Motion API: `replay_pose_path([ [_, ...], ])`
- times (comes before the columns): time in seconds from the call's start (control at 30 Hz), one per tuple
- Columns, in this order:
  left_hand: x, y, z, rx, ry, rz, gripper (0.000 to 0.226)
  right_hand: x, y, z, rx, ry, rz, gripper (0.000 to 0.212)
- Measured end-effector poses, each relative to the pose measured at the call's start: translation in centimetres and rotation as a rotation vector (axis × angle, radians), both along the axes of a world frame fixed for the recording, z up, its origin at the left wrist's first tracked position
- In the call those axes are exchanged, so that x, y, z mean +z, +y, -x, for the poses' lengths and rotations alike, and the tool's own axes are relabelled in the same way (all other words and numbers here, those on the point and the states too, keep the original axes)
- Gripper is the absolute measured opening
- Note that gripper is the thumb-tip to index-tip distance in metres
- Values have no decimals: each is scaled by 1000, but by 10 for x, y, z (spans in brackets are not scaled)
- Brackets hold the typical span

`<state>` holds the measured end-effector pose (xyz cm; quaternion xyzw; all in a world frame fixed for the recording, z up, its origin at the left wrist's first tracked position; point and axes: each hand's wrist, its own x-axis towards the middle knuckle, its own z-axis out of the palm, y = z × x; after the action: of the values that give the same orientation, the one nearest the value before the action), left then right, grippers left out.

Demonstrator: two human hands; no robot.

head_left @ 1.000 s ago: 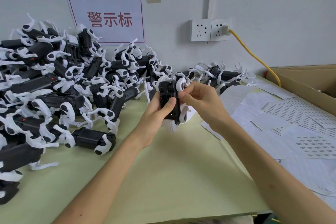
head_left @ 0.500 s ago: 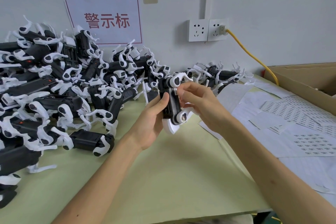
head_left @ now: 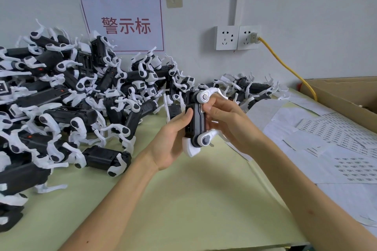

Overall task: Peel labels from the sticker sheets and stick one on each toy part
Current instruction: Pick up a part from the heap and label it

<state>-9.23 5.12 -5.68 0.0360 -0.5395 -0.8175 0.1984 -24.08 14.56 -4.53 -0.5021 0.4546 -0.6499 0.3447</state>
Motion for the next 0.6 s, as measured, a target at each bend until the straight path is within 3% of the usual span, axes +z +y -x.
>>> replay_pose_path([
  [0.33, 3, 3, -1, -9, 8, -11, 36, -2, 1, 0, -14, 8, 8, 16],
  [0.47, 2, 3, 1, 0, -10, -14, 40, -6, -2, -2, -75, 44, 40, 39],
  [0.6, 1, 1, 0, 6, -28, -31, 39, -6, -3, -2, -57, 18, 36, 24],
])
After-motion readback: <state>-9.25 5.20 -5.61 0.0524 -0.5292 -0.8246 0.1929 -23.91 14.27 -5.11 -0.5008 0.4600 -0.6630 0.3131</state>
